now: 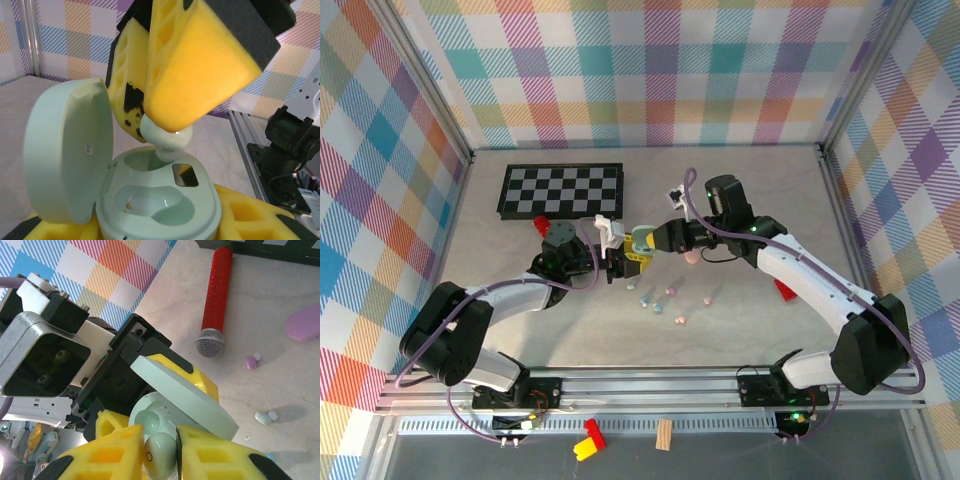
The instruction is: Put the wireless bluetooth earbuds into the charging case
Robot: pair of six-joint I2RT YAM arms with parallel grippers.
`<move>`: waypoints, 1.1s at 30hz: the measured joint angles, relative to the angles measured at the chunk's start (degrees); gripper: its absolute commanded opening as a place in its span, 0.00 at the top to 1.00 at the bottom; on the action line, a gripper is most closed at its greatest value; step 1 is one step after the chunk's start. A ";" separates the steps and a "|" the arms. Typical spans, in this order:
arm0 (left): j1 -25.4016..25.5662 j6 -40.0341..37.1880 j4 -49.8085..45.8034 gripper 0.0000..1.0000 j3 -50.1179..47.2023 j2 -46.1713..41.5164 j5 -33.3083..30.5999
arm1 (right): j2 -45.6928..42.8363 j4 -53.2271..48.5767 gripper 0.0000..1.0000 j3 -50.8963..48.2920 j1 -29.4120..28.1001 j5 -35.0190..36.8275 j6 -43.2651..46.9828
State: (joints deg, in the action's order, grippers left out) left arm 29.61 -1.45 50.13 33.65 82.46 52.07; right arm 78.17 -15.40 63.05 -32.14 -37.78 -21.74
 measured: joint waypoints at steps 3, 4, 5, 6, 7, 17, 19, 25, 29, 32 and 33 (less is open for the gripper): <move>0.00 0.66 0.79 0.77 0.00 0.00 0.37 | -0.39 0.00 0.77 -0.52 0.00 0.35 0.39; 0.00 0.74 0.96 0.77 0.00 0.00 0.46 | -0.57 0.02 0.77 -0.63 0.00 0.52 0.59; 0.00 0.79 1.09 0.77 0.00 0.00 0.59 | -0.76 0.00 0.76 -0.66 -0.02 0.70 0.83; 0.00 0.81 1.27 0.77 0.00 0.00 0.63 | -0.92 0.02 0.76 -0.70 -0.02 0.72 1.01; 0.00 0.83 1.31 0.77 0.04 0.00 0.74 | -1.07 0.00 0.74 -0.70 -0.02 0.85 1.22; 0.00 0.83 2.25 0.77 0.28 0.00 0.76 | -3.26 -0.28 0.47 -0.76 -0.17 2.62 1.27; 0.00 0.79 2.51 0.77 0.28 0.00 0.85 | -4.50 -0.48 0.44 -0.94 -0.17 3.48 1.25; 0.00 0.57 2.54 0.77 0.28 -0.02 1.38 | -7.96 0.28 0.38 -2.05 -0.04 4.85 0.55; -0.83 0.61 2.51 0.77 0.28 -0.28 1.29 | -12.00 1.90 0.38 -5.97 -0.07 5.51 -0.50; -2.95 0.61 2.47 0.77 0.26 -1.86 1.27 | -15.72 3.50 0.38 -10.29 -0.07 6.99 -2.36; -4.13 0.61 2.47 0.77 0.26 -2.78 1.25 | -16.65 3.89 0.37 -11.67 -0.07 7.69 -3.17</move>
State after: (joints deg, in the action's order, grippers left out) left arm 25.47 -0.84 52.60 33.91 79.68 53.32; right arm 61.52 -11.51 51.37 -32.21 -30.09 -24.91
